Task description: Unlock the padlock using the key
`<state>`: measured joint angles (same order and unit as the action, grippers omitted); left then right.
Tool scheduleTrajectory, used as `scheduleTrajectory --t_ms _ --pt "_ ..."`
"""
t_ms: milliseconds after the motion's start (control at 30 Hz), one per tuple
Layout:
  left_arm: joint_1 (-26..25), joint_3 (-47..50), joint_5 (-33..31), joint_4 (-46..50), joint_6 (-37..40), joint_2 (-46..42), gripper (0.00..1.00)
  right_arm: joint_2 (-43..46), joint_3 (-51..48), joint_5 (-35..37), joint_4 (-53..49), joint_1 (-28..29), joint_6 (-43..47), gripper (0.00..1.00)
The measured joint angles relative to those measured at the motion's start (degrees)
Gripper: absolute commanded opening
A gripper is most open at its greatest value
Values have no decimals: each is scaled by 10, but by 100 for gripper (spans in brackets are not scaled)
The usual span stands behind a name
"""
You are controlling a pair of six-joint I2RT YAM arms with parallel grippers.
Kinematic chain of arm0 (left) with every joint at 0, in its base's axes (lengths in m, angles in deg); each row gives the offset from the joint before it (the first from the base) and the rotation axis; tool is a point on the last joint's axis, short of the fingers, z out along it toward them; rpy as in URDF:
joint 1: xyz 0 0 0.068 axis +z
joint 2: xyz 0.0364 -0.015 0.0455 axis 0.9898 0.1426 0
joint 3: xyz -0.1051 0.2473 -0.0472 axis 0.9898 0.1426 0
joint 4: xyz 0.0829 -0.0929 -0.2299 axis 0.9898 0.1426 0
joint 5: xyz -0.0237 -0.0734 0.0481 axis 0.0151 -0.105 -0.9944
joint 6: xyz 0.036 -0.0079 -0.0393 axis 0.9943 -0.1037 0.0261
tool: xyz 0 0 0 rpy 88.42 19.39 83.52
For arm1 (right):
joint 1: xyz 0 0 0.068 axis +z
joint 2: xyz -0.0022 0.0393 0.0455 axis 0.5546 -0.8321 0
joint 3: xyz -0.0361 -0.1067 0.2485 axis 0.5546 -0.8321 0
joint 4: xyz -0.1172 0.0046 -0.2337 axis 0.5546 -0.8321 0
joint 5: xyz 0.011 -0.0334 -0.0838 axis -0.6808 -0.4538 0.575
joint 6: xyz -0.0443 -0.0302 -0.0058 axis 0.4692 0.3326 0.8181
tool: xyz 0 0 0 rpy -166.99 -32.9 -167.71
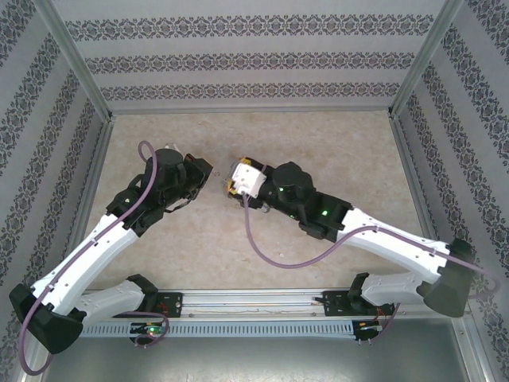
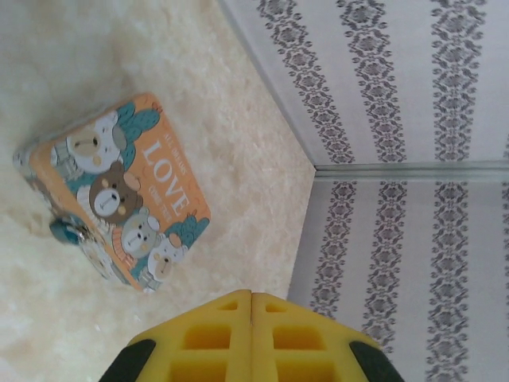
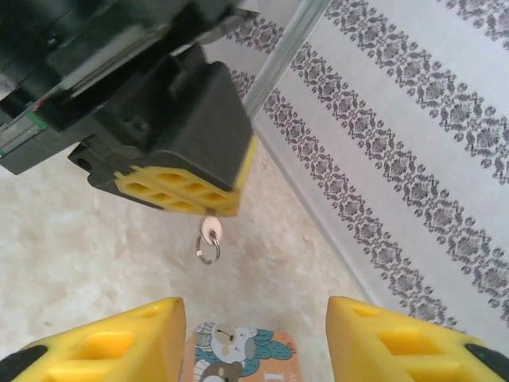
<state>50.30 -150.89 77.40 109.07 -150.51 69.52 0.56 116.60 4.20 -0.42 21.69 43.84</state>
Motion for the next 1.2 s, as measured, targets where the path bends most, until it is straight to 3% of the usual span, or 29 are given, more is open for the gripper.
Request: scheduleTrajectory --t_ms 200,333,467,733,1200 --pt "11 19 34 -49 134 -21 0 52 -31 -112 2 -88 -182 61" --pt "42 56 121 -126 199 -31 0 60 -52 -226 27 -171 -344 61" --pt "74 63 207 -172 241 -24 0 56 -86 -325 76 -214 -478 61" --pt "84 63 336 -221 316 -6 0 18 -151 -437 254 -215 -682 57" --pt "84 63 387 -250 344 6 0 -52 -128 -479 334 -180 -753 48"
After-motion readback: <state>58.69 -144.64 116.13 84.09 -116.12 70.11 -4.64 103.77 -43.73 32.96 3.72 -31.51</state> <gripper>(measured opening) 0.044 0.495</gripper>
